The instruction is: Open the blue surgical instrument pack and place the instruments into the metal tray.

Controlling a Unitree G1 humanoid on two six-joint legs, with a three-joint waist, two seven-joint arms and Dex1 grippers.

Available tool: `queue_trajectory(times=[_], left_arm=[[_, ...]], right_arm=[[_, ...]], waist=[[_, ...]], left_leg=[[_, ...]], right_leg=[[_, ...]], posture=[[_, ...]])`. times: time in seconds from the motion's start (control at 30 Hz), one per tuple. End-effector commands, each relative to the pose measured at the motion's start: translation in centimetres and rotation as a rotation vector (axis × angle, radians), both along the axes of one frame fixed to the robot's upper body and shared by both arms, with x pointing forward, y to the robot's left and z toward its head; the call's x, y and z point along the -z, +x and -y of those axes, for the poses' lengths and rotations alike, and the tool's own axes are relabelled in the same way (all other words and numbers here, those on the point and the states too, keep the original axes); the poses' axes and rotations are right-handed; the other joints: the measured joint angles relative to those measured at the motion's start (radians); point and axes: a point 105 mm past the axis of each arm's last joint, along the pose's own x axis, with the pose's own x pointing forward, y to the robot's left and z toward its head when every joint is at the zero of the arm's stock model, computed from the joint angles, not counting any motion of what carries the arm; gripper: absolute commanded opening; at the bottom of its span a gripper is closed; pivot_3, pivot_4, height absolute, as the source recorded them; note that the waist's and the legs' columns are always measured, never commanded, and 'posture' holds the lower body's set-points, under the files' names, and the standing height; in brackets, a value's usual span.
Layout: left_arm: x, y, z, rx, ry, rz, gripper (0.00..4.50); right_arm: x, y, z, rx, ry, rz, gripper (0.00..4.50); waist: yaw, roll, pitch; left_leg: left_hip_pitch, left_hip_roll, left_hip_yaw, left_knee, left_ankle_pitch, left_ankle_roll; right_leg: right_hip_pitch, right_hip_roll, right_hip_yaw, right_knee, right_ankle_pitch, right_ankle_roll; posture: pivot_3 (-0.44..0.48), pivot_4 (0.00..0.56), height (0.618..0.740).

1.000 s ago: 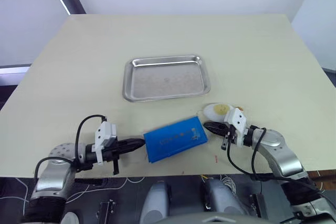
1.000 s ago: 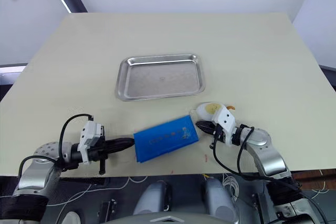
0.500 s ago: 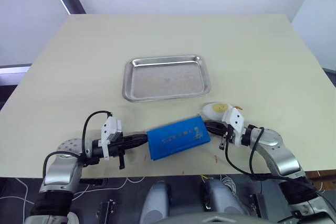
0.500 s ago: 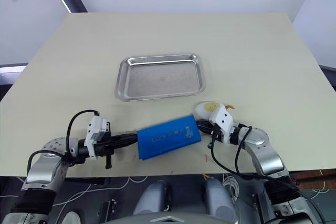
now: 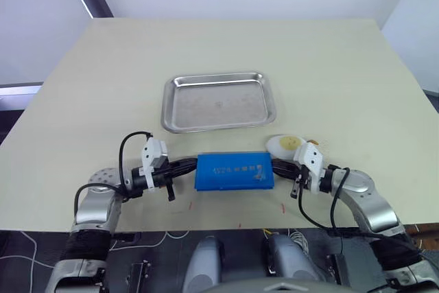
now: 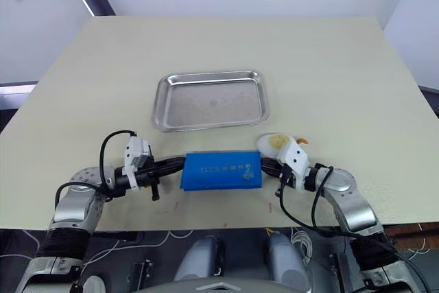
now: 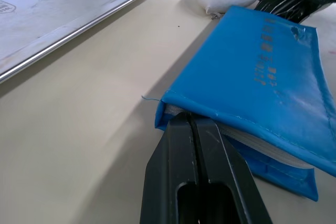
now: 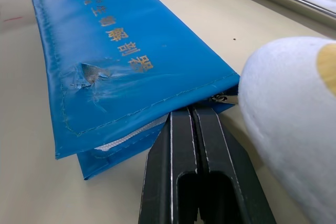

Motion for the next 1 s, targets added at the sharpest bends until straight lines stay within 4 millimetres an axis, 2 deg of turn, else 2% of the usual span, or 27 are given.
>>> queue_trajectory(times=[0.03,0.17,0.33,0.43,0.5,0.6,0.7,0.87,0.9,0.93,0.97,1.0], left_arm=[[0.5,0.0,-0.1,0.0,0.015,-0.011,0.02],[0.4,-0.2,-0.9,-0.011,0.025,-0.016,0.02],[-0.3,-0.5,-2.3,-0.044,0.047,-0.009,0.02],[-1.6,-1.2,-3.3,-0.046,0.063,0.007,0.02],[-3.1,-1.7,-3.7,-0.026,0.066,0.049,0.02],[-4.7,-2.4,-3.9,0.013,0.076,0.088,0.02],[-6.1,-3.0,-3.6,0.063,0.079,0.108,0.0],[-7.6,-3.5,-2.7,0.14,0.09,0.116,0.0],[-8.0,-3.9,-2.3,0.174,0.088,0.11,0.55],[-8.3,-4.1,-2.0,0.198,0.086,0.106,0.86],[-8.5,-4.3,-1.8,0.218,0.087,0.097,1.26],[-8.7,-4.5,-1.6,0.235,0.09,0.086,1.63]], right_arm=[[-0.8,-0.1,-0.1,0.006,0.01,0.038,0.0],[-1.1,0.0,0.8,0.03,0.012,0.042,0.0],[-1.6,-0.7,2.6,0.029,0.005,0.054,0.0],[-2.1,-1.3,3.4,0.023,0.005,0.067,0.0],[-2.4,-1.8,3.8,-0.005,-0.001,0.08,0.0],[-3.1,-2.8,3.8,-0.051,0.037,0.064,0.0],[-4.1,-4.1,3.5,-0.125,0.076,0.083,0.91],[-4.3,-5.8,2.7,-0.261,0.035,0.158,3.3],[-4.4,-5.8,2.4,-0.275,0.031,0.184,3.77],[-4.3,-5.8,2.1,-0.287,0.025,0.207,4.27],[-4.2,-5.7,1.9,-0.297,0.015,0.231,4.5],[-4.1,-5.6,1.7,-0.303,0.007,0.247,4.5]], waist=[[0.0,0.0,0.0],[-0.001,0.0,0.0],[-0.003,0.0,0.0],[-0.01,0.0,0.0],[-0.009,0.0,0.0],[-0.002,0.0,0.001],[0.002,0.001,0.001],[0.0,0.001,0.001],[-0.002,0.001,0.001],[-0.003,0.0,0.002],[-0.004,0.0,0.002],[-0.004,0.001,0.002]], left_leg=[[0.0,0.0,0.0,0.0,0.0,0.0],[-0.001,0.0,-0.001,0.001,0.0,0.0],[-0.002,0.0,-0.002,0.001,0.0,0.0],[-0.002,0.001,-0.003,0.001,0.0,0.0],[-0.002,0.001,-0.003,0.001,0.0,0.0],[-0.005,0.001,-0.005,0.002,0.0,0.0],[-0.006,0.001,-0.007,0.004,0.0,0.0],[-0.008,0.0,-0.009,0.005,0.0,0.0],[-0.007,0.0,-0.009,0.005,0.0,0.0],[-0.007,0.0,-0.01,0.005,0.0,0.0],[-0.007,0.001,-0.01,0.005,0.0,0.0],[-0.007,0.001,-0.01,0.004,0.0,0.0]], right_leg=[[0.0,0.0,0.0,0.0,0.0,0.0],[0.0,0.0,-0.001,0.0,0.0,0.0],[0.0,0.0,-0.002,0.0,0.0,0.0],[-0.001,0.001,-0.002,0.0,0.0,0.0],[-0.001,0.001,-0.003,0.0,0.0,0.0],[-0.001,0.0,-0.005,-0.001,0.0,0.0],[-0.001,-0.001,-0.008,-0.001,0.0,0.0],[0.0,-0.001,-0.01,-0.001,0.0,0.0],[0.0,-0.001,-0.01,-0.001,0.0,0.0],[0.0,0.0,-0.01,-0.001,0.0,0.0],[0.0,0.0,-0.01,-0.001,0.0,0.0],[0.0,0.0,-0.01,-0.001,0.0,0.0]], posture=[[0.0,0.15,0.74],[0.0,0.15,0.74],[0.0,0.15,0.74],[0.0,0.15,0.74],[0.0,0.15,0.74],[0.0,0.15,0.74],[0.0,0.15,0.74],[0.0,0.15,0.74],[0.0,0.15,0.74],[0.0,0.15,0.74],[0.0,0.15,0.74],[0.0,0.15,0.74]])
